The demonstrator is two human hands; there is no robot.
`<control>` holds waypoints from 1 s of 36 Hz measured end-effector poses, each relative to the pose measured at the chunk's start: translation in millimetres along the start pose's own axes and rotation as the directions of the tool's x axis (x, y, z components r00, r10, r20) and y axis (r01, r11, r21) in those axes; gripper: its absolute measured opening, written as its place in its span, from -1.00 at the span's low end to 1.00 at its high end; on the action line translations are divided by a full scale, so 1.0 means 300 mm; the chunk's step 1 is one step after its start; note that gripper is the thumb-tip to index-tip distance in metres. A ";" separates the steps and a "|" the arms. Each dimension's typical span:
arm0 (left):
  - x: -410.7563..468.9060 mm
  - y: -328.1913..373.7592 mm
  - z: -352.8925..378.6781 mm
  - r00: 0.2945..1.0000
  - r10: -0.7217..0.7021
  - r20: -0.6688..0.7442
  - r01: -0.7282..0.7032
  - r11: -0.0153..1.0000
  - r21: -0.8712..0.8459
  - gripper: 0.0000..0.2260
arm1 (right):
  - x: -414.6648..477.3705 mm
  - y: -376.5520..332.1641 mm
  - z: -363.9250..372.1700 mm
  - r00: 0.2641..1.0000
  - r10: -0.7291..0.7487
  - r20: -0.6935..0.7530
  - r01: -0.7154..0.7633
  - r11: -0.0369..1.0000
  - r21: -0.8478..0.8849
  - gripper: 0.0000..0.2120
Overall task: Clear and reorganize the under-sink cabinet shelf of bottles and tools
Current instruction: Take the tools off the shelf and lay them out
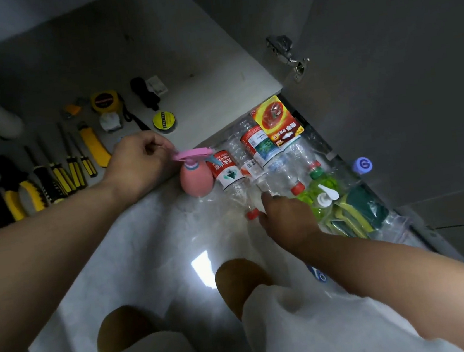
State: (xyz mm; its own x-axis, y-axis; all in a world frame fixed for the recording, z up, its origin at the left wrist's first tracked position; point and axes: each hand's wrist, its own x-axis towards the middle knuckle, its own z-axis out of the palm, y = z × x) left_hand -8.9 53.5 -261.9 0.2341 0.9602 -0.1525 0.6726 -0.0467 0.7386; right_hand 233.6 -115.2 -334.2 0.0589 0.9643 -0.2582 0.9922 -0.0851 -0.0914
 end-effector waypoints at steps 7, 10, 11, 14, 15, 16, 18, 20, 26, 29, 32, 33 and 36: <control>0.056 -0.029 -0.007 0.984 -0.024 -0.176 0.022 1.000 -0.015 -0.81 | 0.268 -0.142 -0.308 0.863 -0.166 -0.476 0.255 0.958 0.128 -0.86; 0.079 -0.051 -0.018 0.967 -0.065 -0.248 0.065 0.998 -0.007 -0.82 | 0.439 -0.183 -0.375 0.901 -0.184 -0.394 0.299 0.919 0.255 -0.93; 0.094 -0.077 -0.030 0.959 -0.082 -0.271 0.079 0.997 -0.022 -0.83 | 0.520 -0.211 -0.379 0.925 -0.208 -0.318 0.304 0.907 0.292 -0.88; 0.103 -0.094 -0.036 0.960 -0.096 -0.262 0.086 0.995 -0.052 -0.85 | 0.668 -0.240 -0.389 0.946 -0.308 -0.099 0.323 0.882 0.342 -0.63; 0.103 -0.100 -0.037 0.959 -0.097 -0.267 0.084 0.995 -0.060 -0.86 | 0.712 -0.254 -0.380 0.938 -0.344 -0.050 0.341 0.883 0.321 -0.55; 0.109 -0.116 -0.042 0.955 -0.103 -0.280 0.088 0.994 -0.065 -0.86 | 0.760 -0.277 -0.366 0.928 -0.372 -0.004 0.356 0.886 0.296 -0.48; 0.120 -0.147 -0.046 0.949 -0.110 -0.295 0.092 0.993 -0.076 -0.86 | 0.828 -0.324 -0.329 0.916 -0.399 0.054 0.374 0.893 0.251 -0.42; 0.133 -0.164 -0.049 0.949 -0.122 -0.291 0.093 0.989 -0.112 -0.84 | 0.852 -0.362 -0.298 0.923 -0.382 0.055 0.361 0.906 0.222 -0.43; 0.184 -0.167 -0.029 0.933 -0.201 -0.298 0.121 0.956 -0.267 -0.87 | 0.810 -0.384 -0.266 0.942 -0.326 -0.079 0.336 0.918 0.213 -0.59; 0.210 -0.146 -0.024 0.934 -0.242 -0.263 0.135 0.920 -0.367 -0.79 | 0.793 -0.389 -0.295 0.940 -0.285 -0.188 0.337 0.865 0.372 -0.56; 0.228 -0.110 -0.032 0.943 -0.301 -0.144 0.187 0.834 -0.519 -0.67 | 0.765 -0.418 -0.345 0.906 -0.322 -0.273 0.422 0.696 0.580 -0.50; 0.230 -0.100 -0.035 0.944 -0.316 -0.096 0.198 0.774 -0.601 -0.70 | 0.756 -0.430 -0.360 0.892 -0.357 -0.278 0.451 0.656 0.605 -0.46; 0.236 -0.086 -0.063 0.923 -0.378 -0.072 0.189 0.610 -0.770 -0.81 | 0.758 -0.461 -0.386 0.877 -0.419 -0.235 0.456 0.573 0.681 -0.36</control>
State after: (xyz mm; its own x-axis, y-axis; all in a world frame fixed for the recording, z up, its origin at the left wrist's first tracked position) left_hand -23.1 127.7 -279.2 -0.0887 0.9238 -0.3724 -0.0857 0.3654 0.9269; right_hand 122.6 145.0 -269.0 -0.3384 0.9402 0.0381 0.5200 0.2206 -0.8252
